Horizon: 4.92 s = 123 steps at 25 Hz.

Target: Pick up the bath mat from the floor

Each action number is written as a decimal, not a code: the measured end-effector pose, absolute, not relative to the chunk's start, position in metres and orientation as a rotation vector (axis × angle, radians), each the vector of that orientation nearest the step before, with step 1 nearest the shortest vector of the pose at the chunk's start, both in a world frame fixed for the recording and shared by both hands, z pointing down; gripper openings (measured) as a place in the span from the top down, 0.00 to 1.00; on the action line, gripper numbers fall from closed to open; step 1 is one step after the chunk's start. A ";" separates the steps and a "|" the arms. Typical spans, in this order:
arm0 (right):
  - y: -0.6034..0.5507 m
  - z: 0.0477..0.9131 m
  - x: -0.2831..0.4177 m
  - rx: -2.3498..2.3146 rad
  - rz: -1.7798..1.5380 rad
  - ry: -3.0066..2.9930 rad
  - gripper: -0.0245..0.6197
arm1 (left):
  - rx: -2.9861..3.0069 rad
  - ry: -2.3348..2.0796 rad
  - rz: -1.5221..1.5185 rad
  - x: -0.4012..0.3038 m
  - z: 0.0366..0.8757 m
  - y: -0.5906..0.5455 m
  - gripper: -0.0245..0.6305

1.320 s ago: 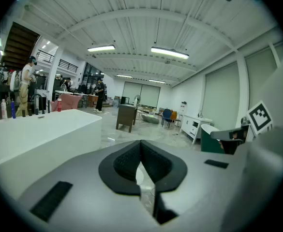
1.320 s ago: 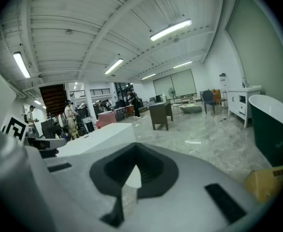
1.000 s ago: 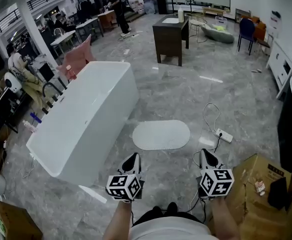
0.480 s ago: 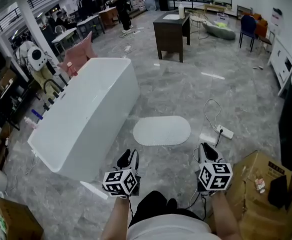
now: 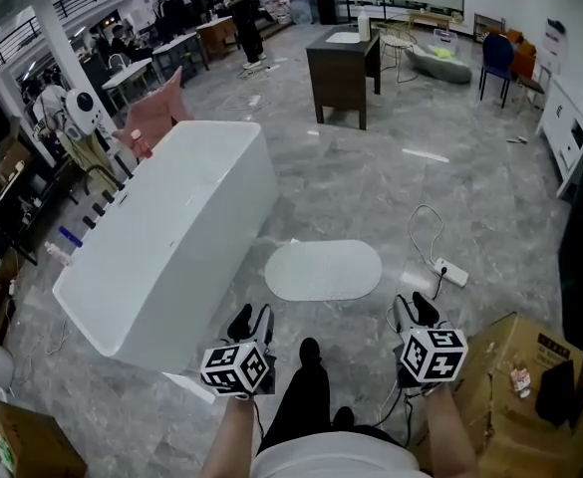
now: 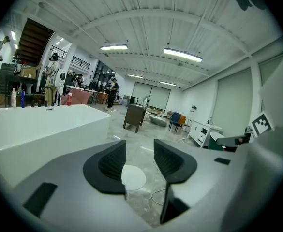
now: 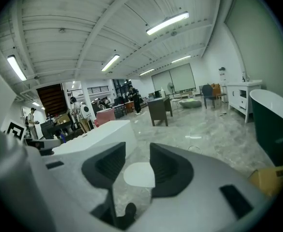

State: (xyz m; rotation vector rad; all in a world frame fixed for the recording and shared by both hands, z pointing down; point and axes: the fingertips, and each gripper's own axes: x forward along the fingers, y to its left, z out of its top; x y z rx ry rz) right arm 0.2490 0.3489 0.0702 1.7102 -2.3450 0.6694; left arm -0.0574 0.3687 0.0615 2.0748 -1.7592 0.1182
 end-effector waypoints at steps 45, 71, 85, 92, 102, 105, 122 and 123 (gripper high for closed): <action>-0.054 0.285 0.193 1.651 0.861 -1.943 0.69 | 1.843 -1.717 0.305 -0.204 0.267 -0.052 0.63; -0.137 0.719 0.197 1.644 0.817 -1.886 0.69 | 1.735 -1.771 0.424 -0.250 0.722 -0.093 0.59; -0.161 0.836 0.180 1.623 0.800 -1.922 0.69 | 1.684 -1.817 0.451 -0.275 0.851 -0.105 0.56; -0.173 0.856 0.160 1.569 0.779 -1.959 0.69 | 1.641 -1.853 0.509 -0.308 0.886 -0.110 0.53; -0.183 0.863 0.114 1.458 0.752 -2.076 0.70 | 1.580 -1.869 0.588 -0.341 0.922 -0.123 0.53; -0.189 0.864 0.081 1.375 0.736 -2.141 0.70 | 1.574 -1.873 0.594 -0.345 0.924 -0.124 0.53; -0.183 0.864 -0.083 0.946 0.625 -2.383 0.70 | 1.518 -1.749 0.586 -0.328 0.955 -0.122 0.49; -0.183 0.864 -0.084 0.943 0.627 -2.384 0.70 | 1.516 -1.746 0.600 -0.327 0.956 -0.123 0.49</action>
